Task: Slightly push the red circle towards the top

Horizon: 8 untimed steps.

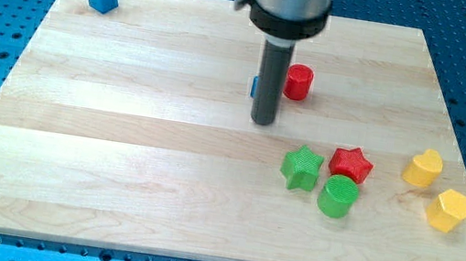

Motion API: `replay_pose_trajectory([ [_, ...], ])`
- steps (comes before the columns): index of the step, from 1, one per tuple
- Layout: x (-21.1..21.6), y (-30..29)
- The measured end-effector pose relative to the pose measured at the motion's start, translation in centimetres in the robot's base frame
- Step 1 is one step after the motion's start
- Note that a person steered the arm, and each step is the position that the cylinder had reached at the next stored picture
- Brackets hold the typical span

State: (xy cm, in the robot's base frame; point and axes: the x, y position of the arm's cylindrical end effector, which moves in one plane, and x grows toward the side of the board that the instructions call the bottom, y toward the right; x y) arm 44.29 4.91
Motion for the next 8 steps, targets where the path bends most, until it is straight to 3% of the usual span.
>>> replay_pose_trajectory([
  [1, -0.2, 0.7],
  [3, -4.7, -4.8],
  [4, -4.2, -5.1],
  [6, -1.9, -0.3],
  [7, -2.6, 5.9],
  [8, -8.0, 3.1],
])
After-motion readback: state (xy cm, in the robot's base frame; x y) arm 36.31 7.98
